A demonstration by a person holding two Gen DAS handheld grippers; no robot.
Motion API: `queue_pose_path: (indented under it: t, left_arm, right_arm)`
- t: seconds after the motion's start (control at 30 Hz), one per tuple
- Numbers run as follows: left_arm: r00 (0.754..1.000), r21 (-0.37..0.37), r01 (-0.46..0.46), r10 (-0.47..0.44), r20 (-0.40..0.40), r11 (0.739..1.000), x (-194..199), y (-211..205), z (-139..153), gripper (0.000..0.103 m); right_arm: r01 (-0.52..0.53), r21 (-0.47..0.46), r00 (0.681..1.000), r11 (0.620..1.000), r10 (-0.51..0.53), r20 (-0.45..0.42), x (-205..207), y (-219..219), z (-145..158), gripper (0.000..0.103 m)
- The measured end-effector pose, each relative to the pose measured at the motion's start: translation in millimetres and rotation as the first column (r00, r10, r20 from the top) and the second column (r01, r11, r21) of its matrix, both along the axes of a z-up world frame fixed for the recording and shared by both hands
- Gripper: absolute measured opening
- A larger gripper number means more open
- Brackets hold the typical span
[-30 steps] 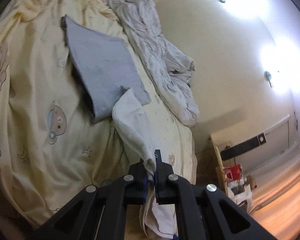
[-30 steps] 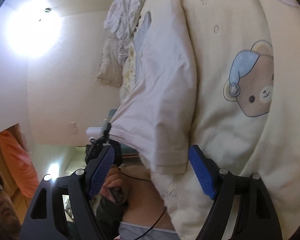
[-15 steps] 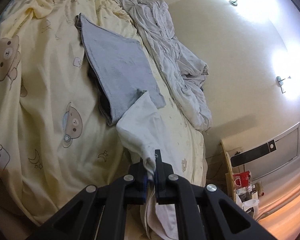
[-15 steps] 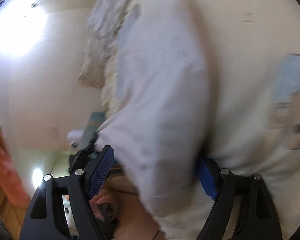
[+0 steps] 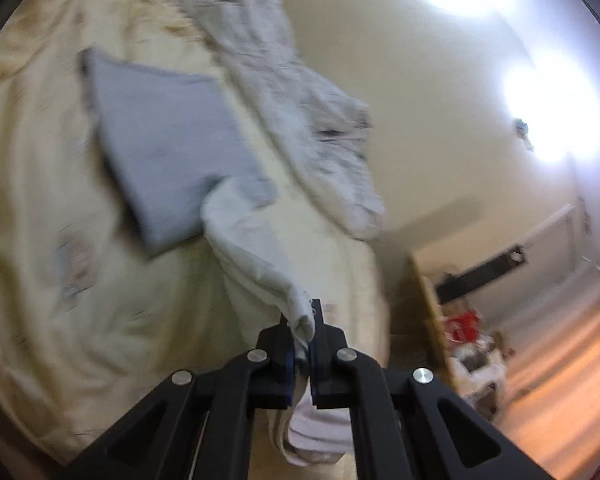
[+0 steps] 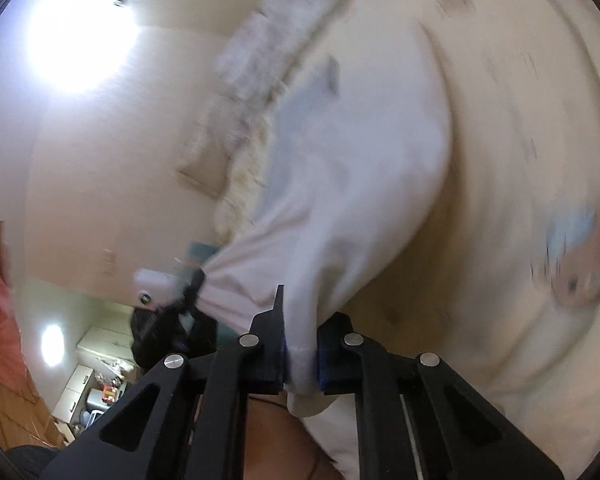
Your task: Fold clothes
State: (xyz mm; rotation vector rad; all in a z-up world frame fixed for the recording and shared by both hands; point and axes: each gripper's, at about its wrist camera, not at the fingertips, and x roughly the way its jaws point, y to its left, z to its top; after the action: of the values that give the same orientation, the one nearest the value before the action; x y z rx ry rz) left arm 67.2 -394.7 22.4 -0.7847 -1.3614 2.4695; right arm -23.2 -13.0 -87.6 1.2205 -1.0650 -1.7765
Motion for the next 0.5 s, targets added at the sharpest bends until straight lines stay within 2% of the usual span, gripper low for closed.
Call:
queue_pose_path:
  t: [0.17,0.3,0.37,0.5]
  left_arm:
    - [0.995,0.01,0.045,-0.044,-0.09,0.999,-23.7,15.9,66.3,0.004]
    - [0.987,0.017,0.088,-0.085,-0.136,0.996,-52.3,37.1,114.2,0.004]
    - [0.984,0.03,0.102,-0.097,-0.151,0.994,-71.4,47.6,134.1,0.004]
    - [0.985,0.106,0.114,-0.099,-0.138,0.988,-127.5,66.6,144.9,0.004]
  right_arm:
    - [0.069,-0.084,0.989,0.994,-0.08,-0.128,-14.0,30.7,73.1,0.011]
    - [0.13,-0.149,0.97,0.98,-0.156,-0.187,-29.2,63.7,135.1,0.01]
    - [0.146,-0.156,0.967,0.977,-0.175,-0.188,-38.9,77.2,153.5,0.01]
    - [0.182,-0.144,0.961,0.973,-0.207,-0.182,-72.1,100.3,180.6,0.01]
